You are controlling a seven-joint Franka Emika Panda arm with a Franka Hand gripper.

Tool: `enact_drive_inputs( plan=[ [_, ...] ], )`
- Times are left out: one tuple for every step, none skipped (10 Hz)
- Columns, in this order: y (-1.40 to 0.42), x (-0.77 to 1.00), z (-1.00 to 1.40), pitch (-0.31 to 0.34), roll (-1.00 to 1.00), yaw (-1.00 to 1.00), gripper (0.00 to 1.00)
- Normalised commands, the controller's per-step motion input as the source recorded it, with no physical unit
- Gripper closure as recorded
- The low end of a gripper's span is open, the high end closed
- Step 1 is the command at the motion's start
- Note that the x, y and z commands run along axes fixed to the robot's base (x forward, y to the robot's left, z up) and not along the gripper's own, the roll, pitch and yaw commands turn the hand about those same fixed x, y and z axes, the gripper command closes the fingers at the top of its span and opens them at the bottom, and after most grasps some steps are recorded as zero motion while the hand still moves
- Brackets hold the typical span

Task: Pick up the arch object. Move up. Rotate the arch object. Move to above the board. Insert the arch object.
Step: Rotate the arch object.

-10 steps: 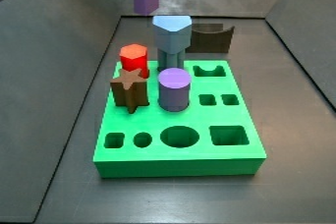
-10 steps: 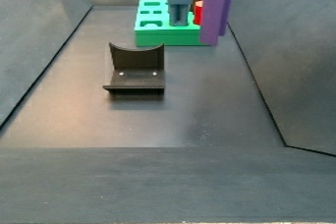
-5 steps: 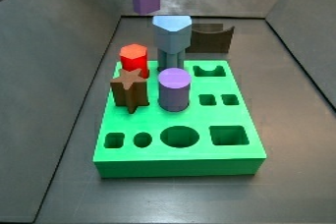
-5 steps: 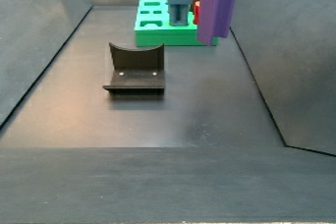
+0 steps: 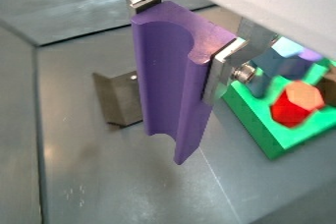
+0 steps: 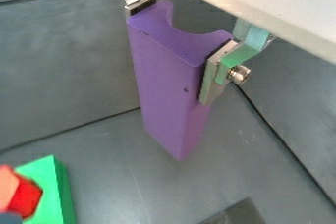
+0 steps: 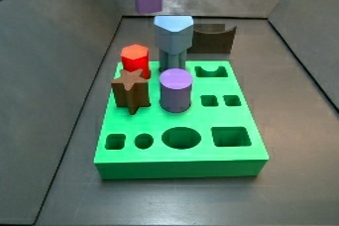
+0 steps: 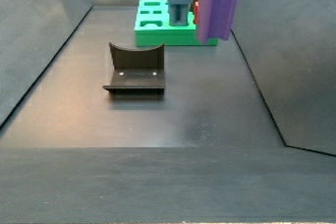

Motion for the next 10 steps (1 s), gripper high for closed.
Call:
enact_drive_inputs(
  plan=[
    [0.01,0.00,0.01,0.046,-0.01,-1.00,1.00],
    [0.01,0.00,0.01,0.059,-0.01,-1.00,1.00],
    [0.01,0.01,0.01,0.065,-0.02,-0.94,1.00],
    [0.01,0.01,0.01,0.063,-0.02,-0.61,1.00],
    [0.01,0.01,0.01,0.062,-0.02,-0.41,1.00],
    [0.01,0.01,0.01,0.061,-0.02,-0.24,1.00],
    [0.00,0.00,-1.00,0.061,-0.22,-0.18,1.00],
    [0.00,0.02,-1.00,0.032,-0.21,-0.11,1.00],
    [0.00,0.03,-1.00,0.014,-0.21,-0.09,1.00],
    [0.01,0.03,-1.00,-0.009,-0.20,-0.07,1.00]
  ],
)
